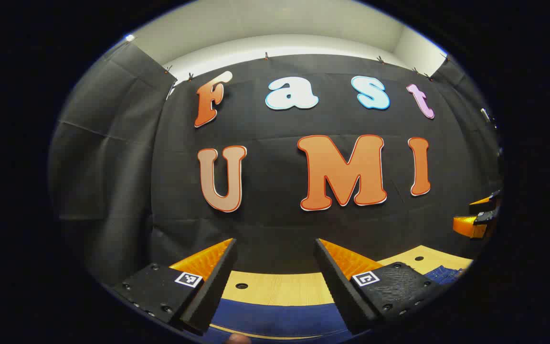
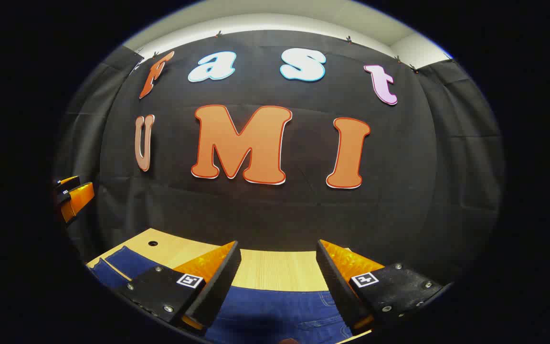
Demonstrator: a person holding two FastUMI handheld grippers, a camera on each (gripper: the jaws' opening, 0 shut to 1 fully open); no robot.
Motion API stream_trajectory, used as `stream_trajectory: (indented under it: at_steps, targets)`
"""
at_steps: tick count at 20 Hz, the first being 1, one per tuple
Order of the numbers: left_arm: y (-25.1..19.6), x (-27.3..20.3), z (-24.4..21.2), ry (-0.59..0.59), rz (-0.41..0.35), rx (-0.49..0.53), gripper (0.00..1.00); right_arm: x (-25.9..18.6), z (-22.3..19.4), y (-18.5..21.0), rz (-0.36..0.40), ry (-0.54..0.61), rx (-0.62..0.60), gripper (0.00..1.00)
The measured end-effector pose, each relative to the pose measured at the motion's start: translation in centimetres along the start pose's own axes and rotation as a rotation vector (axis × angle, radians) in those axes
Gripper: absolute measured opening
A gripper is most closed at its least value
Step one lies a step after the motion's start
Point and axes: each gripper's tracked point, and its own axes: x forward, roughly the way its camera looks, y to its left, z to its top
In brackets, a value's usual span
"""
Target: Grasp the waist and the cuffs of the jeans and fold them to make the two legs overlap; first hold the waist and fold one-third of the jeans toward the cuffs, then hold the cuffs and fold the remaining one-third in the same direction to finish folding.
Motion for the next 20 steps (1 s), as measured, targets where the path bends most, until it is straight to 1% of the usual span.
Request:
stream_trajectory:
  at_steps: [2, 3, 5, 6, 8, 9, 11, 13, 14, 15, 16, 17, 18, 20]
  targets:
    - [0.0, -0.2, -0.3, 0.008, 0.004, 0.006, 1.00, -0.1, -0.1, -0.1, -0.003, 0.004, -0.001, 0.97]
    - [0.1, -0.3, -0.4, 0.009, 0.014, 0.008, 0.98, -0.1, -0.2, -0.1, 0.003, 0.006, 0.001, 0.97]
    - [0.3, -0.5, -0.5, 0.007, 0.024, 0.010, 1.00, -0.2, -0.4, -0.2, 0.004, 0.012, 0.004, 0.97]
    - [0.2, -0.6, -0.3, 0.006, 0.025, 0.009, 0.98, -0.3, -0.3, -0.2, 0.005, 0.011, 0.006, 0.97]
    - [0.1, -0.8, 0.0, -0.008, 0.033, 0.001, 1.00, -0.3, -0.4, -0.4, 0.006, 0.011, 0.007, 0.97]
    - [0.5, -0.8, 0.0, -0.011, 0.045, 0.007, 0.98, -0.3, -0.6, -0.6, 0.000, 0.014, 0.005, 0.97]
    - [0.7, -0.8, -0.2, -0.006, 0.053, 0.010, 0.98, -0.3, -0.8, -0.9, -0.003, 0.019, 0.005, 0.97]
    - [0.6, -0.7, -0.6, 0.004, 0.057, 0.006, 0.98, -0.2, -1.1, -1.2, -0.007, 0.027, 0.007, 0.97]
    - [0.8, -0.6, -0.7, 0.010, 0.059, 0.003, 1.00, -0.2, -1.2, -1.5, -0.011, 0.031, 0.010, 0.97]
    - [1.0, -0.6, -1.2, 0.019, 0.066, 0.000, 1.00, -0.2, -1.6, -1.8, -0.016, 0.036, 0.011, 0.97]
    - [1.4, -0.5, -1.5, 0.030, 0.071, -0.002, 0.98, -0.3, -1.7, -2.2, -0.025, 0.041, 0.009, 0.97]
    - [1.5, -0.4, -2.0, 0.042, 0.070, -0.008, 0.98, -0.3, -2.1, -2.7, -0.031, 0.048, 0.006, 0.97]
    - [1.5, -0.3, -2.4, 0.059, 0.064, -0.013, 1.00, -0.3, -2.5, -3.1, -0.038, 0.059, 0.006, 0.97]
    - [2.7, -0.1, -3.6, 0.092, 0.082, -0.012, 0.98, -0.5, -3.5, -4.4, -0.057, 0.086, 0.010, 0.97]
